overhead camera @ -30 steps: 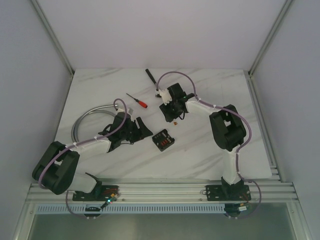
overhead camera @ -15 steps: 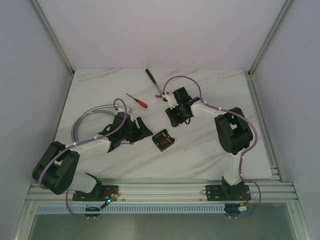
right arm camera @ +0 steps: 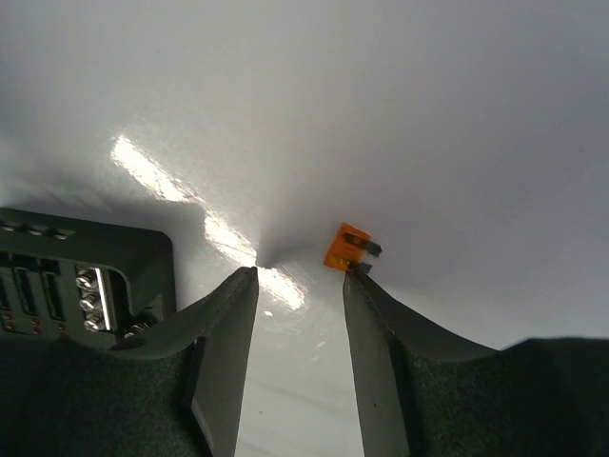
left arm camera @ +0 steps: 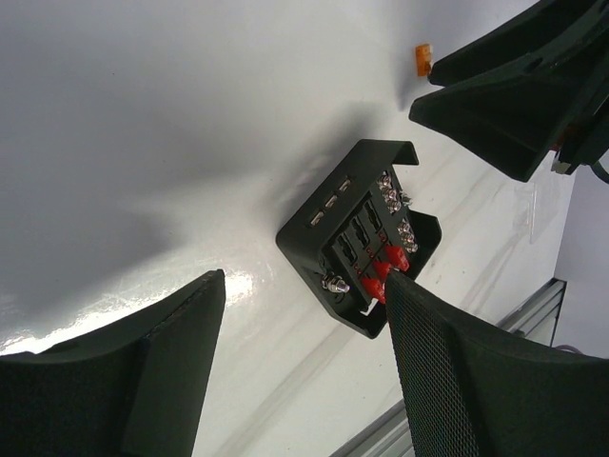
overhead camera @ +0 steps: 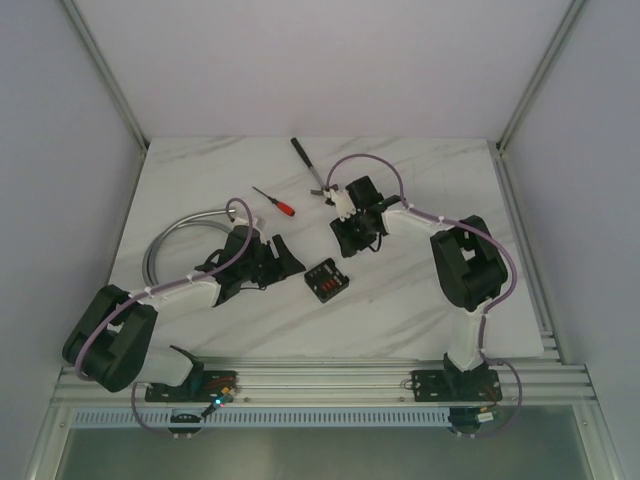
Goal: Snap on the fuse box
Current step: Pick up the fuse from the center of the board.
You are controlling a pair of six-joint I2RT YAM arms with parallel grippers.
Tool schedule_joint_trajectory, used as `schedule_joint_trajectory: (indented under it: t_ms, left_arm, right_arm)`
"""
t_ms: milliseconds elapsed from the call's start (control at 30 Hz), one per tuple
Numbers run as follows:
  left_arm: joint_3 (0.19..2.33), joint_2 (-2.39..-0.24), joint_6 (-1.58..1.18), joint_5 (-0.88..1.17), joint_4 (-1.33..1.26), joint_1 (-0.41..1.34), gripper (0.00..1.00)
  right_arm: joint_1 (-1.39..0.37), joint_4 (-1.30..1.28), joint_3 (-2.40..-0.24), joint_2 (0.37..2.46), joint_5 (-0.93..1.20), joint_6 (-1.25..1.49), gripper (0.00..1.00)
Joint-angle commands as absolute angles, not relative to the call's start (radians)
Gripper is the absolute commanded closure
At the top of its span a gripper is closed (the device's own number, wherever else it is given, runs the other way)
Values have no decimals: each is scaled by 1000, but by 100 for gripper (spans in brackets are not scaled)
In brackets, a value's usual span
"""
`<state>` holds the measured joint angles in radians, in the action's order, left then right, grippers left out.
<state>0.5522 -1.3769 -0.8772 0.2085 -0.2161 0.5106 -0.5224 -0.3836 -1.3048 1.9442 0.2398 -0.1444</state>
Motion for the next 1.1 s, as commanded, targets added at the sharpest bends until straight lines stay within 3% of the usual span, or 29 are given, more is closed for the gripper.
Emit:
schedule_joint_trajectory:
  t_ms: [0,433,667,867,1067]
  left_arm:
    - [537,-1359,-862,212,-210,506,23]
    - [527,-1350,-867,209,-212,506,23]
    - [534,-1369,-866,214,-215,506,23]
    - [533,-1362,-867,215,-214,506,23]
    - [531,-1348,-878,200,-195,506,23]
  right_arm:
    - [-539,-375,-1332,1993,297,-119,52]
    - [-561,-325,-1390,1976,281,-113,52]
    - [-562,-413,-1445,1948,163,-346,52]
    - [-561,-440,-1473,1965,219,-596,52]
    - [-561,-490,-1532,2023,274,-651,52]
